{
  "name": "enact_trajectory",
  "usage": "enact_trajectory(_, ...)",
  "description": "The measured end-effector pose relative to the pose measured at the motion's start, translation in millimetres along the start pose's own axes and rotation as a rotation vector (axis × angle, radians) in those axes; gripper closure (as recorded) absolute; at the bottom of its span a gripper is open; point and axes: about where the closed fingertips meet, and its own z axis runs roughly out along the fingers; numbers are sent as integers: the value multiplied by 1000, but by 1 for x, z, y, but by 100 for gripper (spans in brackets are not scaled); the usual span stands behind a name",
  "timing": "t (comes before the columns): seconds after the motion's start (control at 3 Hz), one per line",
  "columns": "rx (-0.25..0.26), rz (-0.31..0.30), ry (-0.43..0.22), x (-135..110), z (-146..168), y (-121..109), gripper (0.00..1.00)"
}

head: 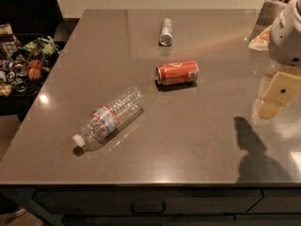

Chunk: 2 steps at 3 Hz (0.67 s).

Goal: Place coke can upright

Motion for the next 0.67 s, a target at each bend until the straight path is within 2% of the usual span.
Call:
enact_trajectory(0.33,0,0,0,0,0,0,0)
enact_trajectory(0.67,-9,-23,-10,-11,6,-6,0)
